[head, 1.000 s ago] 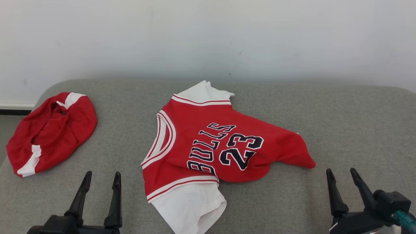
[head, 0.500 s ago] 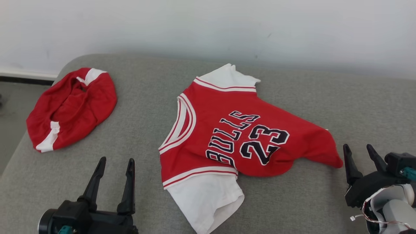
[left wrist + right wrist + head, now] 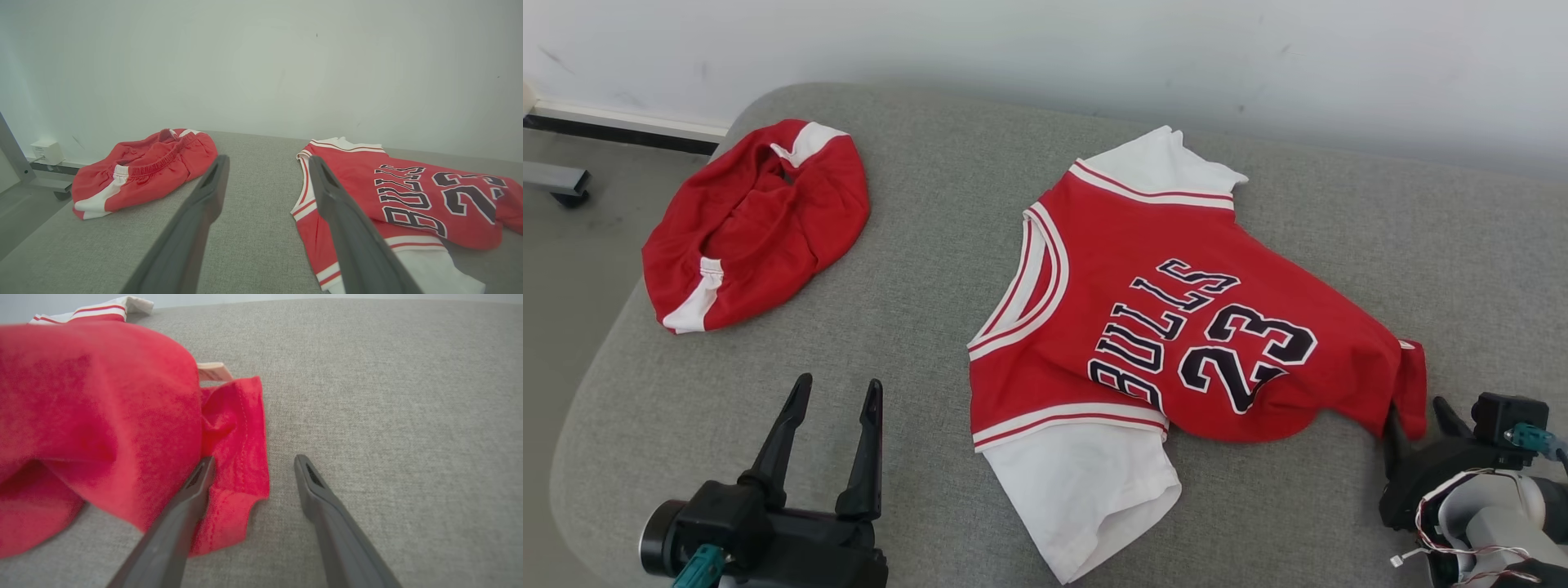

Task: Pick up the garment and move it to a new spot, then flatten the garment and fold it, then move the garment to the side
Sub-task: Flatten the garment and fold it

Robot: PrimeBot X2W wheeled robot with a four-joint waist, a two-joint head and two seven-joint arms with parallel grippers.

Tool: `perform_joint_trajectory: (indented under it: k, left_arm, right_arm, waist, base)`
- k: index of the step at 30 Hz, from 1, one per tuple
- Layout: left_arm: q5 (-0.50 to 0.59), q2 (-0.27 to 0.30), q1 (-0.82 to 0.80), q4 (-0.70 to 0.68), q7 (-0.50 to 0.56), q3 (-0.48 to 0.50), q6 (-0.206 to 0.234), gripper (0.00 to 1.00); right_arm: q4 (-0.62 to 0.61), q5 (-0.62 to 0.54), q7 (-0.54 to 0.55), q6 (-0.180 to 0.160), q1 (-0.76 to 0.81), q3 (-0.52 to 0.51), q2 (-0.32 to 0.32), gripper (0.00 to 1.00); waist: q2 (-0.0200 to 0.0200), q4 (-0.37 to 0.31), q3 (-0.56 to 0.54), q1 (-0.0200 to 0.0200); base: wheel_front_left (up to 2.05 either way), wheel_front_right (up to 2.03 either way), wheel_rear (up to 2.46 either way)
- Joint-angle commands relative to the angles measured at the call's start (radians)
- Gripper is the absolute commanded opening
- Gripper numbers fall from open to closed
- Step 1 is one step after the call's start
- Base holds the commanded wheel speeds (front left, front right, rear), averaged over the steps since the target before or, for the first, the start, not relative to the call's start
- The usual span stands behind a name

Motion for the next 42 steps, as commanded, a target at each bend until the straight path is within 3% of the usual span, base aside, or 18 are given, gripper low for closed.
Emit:
perform_joint_trajectory:
  k: [1, 9, 19, 25, 34, 42]
  left_arm:
    - [0.010, -0.004, -0.004, 0.003, -0.001, 0.009, -0.005, 1.00]
    - [0.023, -0.007, 0.029, 0.008, -0.001, 0.035, -0.009, 1.00]
    - [0.032, -0.010, 0.089, 0.012, -0.001, 0.055, -0.015, 1.00]
    - [0.034, -0.014, 0.109, 0.006, -0.001, 0.053, -0.017, 1.00]
    - [0.027, -0.022, 0.106, 0.011, -0.001, 0.042, -0.023, 1.00]
    - [0.012, -0.029, 0.048, 0.024, -0.001, -0.001, -0.024, 1.00]
  right_arm:
    - [0.025, 0.023, 0.004, 0.001, 0.004, 0.030, 0.024, 0.00]
    - [-0.043, 0.084, -0.036, 0.001, 0.003, 0.057, 0.001, 0.00]
    - [-0.391, 0.102, -0.036, 0.001, 0.163, -0.025, -0.094, 0.00]
    - [-0.559, 0.104, -0.028, 0.001, 0.251, -0.096, -0.153, 0.00]
    - [-0.718, 0.088, 0.088, 0.001, 0.259, -0.171, -0.138, 0.00]
    - [-0.629, -0.002, 0.138, 0.001, 0.039, -0.096, -0.107, 0.00]
  waist:
    - [-0.0001, 0.002, -0.003, -0.0002]
    - [-0.0001, -0.039, -0.052, -0.0002]
    - [-0.0001, -0.133, -0.143, -0.0002]
    - [-0.0001, -0.155, -0.158, -0.0002]
    - [-0.0001, -0.131, -0.143, -0.0002]
    - [-0.0001, -0.034, -0.092, -0.0002]
  base:
    - [0.00, 0.00, 0.00]
    - [0.00, 0.00, 0.00]
    - [0.00, 0.00, 0.00]
    - [0.00, 0.00, 0.00]
    - [0.00, 0.00, 0.00]
    - [0.00, 0.00, 0.00]
